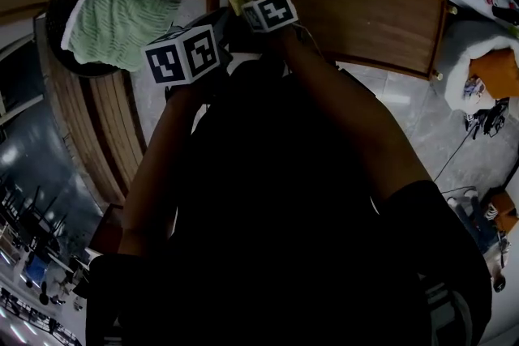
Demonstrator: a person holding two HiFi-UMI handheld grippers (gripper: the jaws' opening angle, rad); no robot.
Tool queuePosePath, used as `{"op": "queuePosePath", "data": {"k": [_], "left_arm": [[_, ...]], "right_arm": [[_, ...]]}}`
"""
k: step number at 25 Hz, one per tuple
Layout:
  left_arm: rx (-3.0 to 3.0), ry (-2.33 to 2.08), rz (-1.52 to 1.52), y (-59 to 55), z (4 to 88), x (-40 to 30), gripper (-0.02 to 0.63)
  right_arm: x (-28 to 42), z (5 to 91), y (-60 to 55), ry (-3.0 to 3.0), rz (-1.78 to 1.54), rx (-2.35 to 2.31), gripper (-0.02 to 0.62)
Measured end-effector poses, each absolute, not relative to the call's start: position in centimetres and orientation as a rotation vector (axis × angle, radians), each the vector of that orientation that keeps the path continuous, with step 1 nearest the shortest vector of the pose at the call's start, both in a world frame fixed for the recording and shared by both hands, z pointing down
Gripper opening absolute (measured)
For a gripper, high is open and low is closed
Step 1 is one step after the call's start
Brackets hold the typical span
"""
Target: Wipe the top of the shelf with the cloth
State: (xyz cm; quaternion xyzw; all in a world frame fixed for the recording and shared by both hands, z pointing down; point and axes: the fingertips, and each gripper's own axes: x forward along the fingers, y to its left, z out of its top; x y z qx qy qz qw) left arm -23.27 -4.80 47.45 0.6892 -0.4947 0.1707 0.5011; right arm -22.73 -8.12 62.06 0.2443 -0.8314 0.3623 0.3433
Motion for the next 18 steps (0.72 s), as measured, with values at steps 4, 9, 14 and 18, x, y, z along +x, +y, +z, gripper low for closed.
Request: {"op": "queuePosePath", "data": {"k": [4,9,14,18], "left_arm": [[1.673,-1.182,0.423,-4.9,47.7,-23.2,0.009],[1.674,-1.163,0.421,-5.1,48.1,-21.6,0.009],[1.674,-1.125,0.438,-5.3,49.0,-18.7,0.009],[1.687,-1.087,0.442,-5.9,49.0,-15.5,0.009]], "right_arm": [[-23.7,62.0,-7.8,-2.147,0.906,0.599,0.048],[-21.7,62.2,-7.3,-2.115,0.904,0.598,0.048],[-17.4,62.3,-7.3,-2.097,0.894,0.577,0.048],[-13.2,62.4,-7.9,-2.074,0.884,0.59,0.048]]}}
